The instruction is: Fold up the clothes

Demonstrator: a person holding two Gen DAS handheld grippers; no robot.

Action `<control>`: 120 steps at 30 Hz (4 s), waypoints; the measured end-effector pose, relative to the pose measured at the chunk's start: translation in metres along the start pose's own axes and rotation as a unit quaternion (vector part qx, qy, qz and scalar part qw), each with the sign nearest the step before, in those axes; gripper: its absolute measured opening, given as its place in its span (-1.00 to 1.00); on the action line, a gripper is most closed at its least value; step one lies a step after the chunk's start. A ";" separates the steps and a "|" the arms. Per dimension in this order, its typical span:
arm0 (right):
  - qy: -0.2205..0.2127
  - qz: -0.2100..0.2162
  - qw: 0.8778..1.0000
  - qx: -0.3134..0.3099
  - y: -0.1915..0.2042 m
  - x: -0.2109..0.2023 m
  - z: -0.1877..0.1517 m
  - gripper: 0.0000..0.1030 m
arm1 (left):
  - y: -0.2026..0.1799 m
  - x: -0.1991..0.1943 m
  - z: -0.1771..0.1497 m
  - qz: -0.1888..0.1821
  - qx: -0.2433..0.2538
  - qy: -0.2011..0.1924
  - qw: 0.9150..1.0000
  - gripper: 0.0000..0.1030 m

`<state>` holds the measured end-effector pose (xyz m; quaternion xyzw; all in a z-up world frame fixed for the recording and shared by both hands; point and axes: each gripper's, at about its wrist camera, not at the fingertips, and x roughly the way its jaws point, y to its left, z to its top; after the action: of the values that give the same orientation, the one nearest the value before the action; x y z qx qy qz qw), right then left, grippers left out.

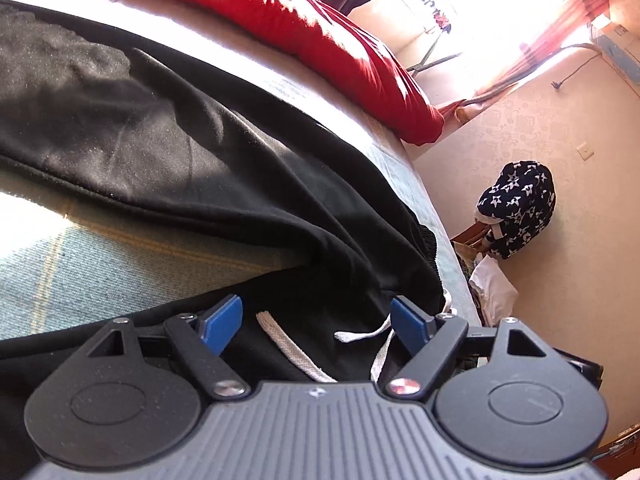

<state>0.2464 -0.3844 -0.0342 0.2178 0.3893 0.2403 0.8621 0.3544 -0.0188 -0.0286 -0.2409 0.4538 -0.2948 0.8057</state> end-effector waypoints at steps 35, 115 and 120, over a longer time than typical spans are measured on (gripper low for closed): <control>0.054 0.003 0.996 -0.076 0.159 0.071 -0.035 1.00 | 0.090 -0.183 -0.137 0.226 0.116 -0.028 0.967 0.62; 0.064 -0.061 0.991 -0.101 -0.032 0.181 0.262 1.00 | 0.006 -0.154 -0.087 0.418 -0.062 -0.103 0.901 0.69; 0.119 0.019 0.988 -0.095 0.000 0.219 0.260 1.00 | 0.000 -0.156 -0.093 0.420 -0.062 -0.108 0.899 0.69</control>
<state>0.5751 -0.3056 -0.0017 0.1125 0.4603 0.3170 0.8216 0.2086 0.0785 0.0196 -0.1083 0.4406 0.1274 0.8820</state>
